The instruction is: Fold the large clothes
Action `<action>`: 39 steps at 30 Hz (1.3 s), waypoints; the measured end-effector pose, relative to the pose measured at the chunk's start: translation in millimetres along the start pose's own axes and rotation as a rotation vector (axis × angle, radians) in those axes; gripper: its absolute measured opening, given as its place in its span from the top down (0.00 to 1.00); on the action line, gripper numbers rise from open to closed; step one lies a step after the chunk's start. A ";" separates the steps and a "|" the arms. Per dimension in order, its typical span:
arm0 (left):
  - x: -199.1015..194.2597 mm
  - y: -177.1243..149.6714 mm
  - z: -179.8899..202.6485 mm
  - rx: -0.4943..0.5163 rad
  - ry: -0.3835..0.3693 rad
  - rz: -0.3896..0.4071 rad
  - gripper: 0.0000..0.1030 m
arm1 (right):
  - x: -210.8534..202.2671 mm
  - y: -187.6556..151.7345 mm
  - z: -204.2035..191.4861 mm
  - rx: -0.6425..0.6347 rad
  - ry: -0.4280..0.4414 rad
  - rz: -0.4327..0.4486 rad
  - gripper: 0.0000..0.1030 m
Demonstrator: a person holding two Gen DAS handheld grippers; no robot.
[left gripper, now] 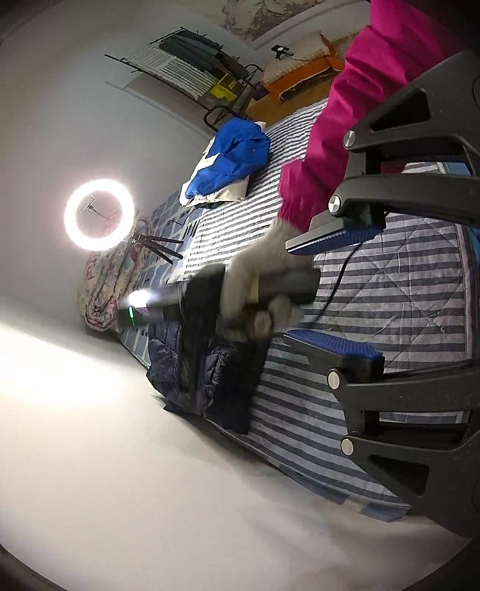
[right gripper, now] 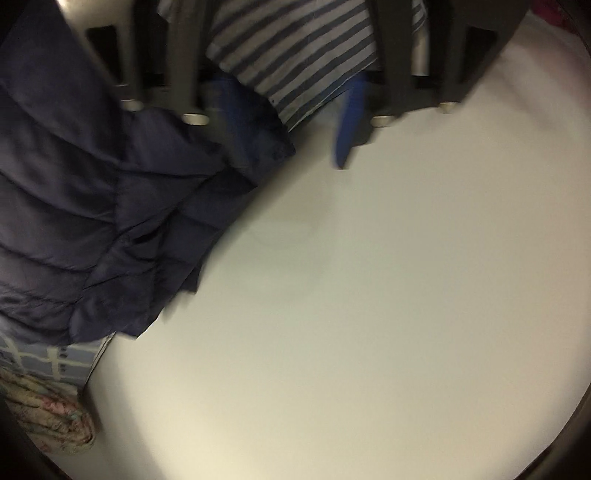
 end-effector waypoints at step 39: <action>304.4 40.3 -175.5 0.536 0.719 -0.195 0.70 | -75.5 -74.6 181.7 0.465 -0.148 0.107 0.26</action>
Point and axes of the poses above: each gripper's, at about its wrist camera, not at the fingertips, and x roughly the way its jaws point, z to its right, y to its top, the point moved 8 cm from there along x, roughly the way its jaws point, and after that the axes turned 5 degrees about z, right-handed, at the moved point
